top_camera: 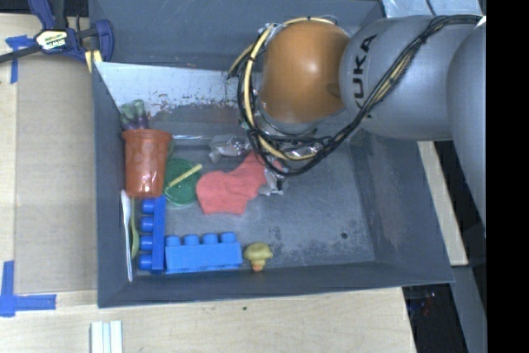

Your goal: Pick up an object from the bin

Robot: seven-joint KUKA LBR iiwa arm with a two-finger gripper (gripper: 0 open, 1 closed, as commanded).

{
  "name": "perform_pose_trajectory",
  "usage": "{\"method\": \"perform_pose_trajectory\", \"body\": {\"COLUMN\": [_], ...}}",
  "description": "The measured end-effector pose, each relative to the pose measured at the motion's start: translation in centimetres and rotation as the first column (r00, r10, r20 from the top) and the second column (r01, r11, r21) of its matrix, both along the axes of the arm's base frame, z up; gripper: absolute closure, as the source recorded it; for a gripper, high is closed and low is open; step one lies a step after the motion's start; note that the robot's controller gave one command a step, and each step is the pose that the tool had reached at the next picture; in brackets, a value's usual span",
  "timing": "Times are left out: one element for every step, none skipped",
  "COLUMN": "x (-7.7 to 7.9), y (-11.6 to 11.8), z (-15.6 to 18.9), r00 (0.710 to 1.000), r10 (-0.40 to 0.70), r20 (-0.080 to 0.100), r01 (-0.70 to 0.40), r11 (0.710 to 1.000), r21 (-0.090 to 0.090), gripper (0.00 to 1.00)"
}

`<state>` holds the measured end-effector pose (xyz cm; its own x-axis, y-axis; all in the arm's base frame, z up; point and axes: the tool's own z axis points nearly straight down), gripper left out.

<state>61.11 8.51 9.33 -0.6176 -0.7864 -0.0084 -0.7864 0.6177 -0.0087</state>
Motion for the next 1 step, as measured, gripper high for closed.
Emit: {"method": "perform_pose_trajectory", "body": {"x": [-0.39], "y": [0.25], "z": [-1.13], "r00": [0.997], "r10": [0.081], "r20": [-0.002], "r01": [-0.081], "r11": [0.997], "r21": [0.000], "gripper": [0.00]}}
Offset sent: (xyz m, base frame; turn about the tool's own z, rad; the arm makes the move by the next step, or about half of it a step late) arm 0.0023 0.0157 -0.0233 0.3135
